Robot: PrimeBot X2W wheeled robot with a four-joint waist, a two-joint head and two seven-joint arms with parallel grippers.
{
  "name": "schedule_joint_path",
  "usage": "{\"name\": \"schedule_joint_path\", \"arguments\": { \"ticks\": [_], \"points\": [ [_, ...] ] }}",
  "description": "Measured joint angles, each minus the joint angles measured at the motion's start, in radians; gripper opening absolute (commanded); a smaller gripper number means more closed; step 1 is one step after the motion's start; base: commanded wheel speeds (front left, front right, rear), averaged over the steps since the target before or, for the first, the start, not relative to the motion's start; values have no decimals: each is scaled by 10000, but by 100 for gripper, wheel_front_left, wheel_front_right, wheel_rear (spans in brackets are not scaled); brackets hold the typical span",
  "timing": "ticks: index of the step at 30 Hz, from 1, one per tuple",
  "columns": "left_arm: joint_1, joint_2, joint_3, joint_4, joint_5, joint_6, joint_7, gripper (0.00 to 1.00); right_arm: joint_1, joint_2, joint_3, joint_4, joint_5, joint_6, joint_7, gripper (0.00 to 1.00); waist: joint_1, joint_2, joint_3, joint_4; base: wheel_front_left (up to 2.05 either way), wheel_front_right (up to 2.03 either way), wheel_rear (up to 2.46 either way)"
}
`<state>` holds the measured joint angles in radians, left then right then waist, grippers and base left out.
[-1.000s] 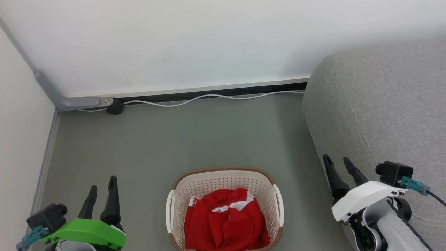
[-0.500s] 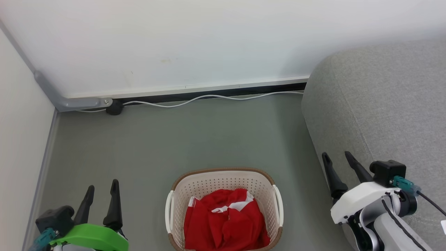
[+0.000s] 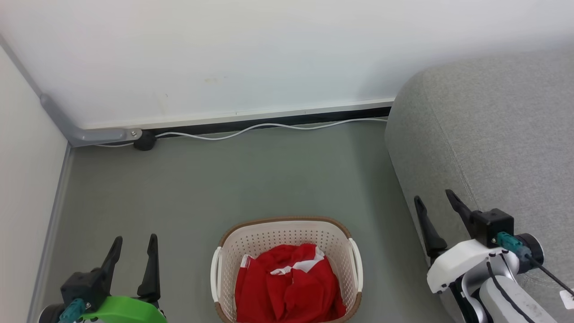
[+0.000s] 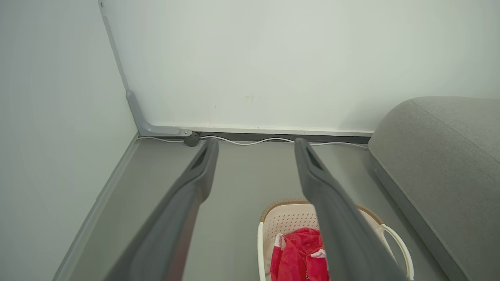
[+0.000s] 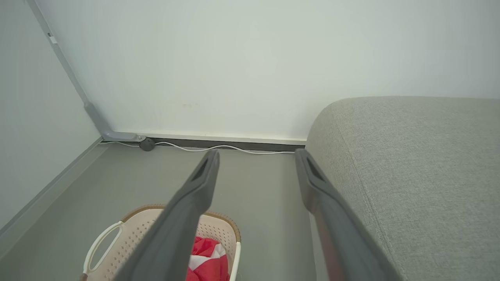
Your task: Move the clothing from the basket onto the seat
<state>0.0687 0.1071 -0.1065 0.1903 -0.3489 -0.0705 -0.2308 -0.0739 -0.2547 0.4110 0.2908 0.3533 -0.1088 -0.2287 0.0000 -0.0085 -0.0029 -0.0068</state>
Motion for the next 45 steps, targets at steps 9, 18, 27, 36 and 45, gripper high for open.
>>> {"name": "schedule_joint_path", "arguments": {
  "ticks": [9, 18, 27, 36, 45],
  "points": [
    [33, -12, -10, 115, 665, -96, -209, 100, 13, -127, 178, -100, -646, -77, -203, 100, 0, 0, -47, -37, 0, 0, 0],
    [225, -40, 59, 280, 619, -184, -209, 100, 56, -121, -52, -174, -639, -67, -203, 100, 0, 0, -50, -53, 0, 0, 0],
    [224, -65, 213, 198, 619, -232, -209, 100, 167, -117, -142, -355, -640, -27, -203, 100, 0, 0, 141, -66, 0, 0, 0],
    [20, -81, 178, -58, 619, -339, -209, 100, -106, -115, -295, -727, -800, 17, -203, 100, 0, 0, 999, -80, 0, 0, 0],
    [-696, 44, -100, -52, 654, -433, -209, 100, -703, -77, -307, -855, -1197, 15, -203, 100, 0, 0, 2177, -38, 0, 0, 0]
  ]
}}
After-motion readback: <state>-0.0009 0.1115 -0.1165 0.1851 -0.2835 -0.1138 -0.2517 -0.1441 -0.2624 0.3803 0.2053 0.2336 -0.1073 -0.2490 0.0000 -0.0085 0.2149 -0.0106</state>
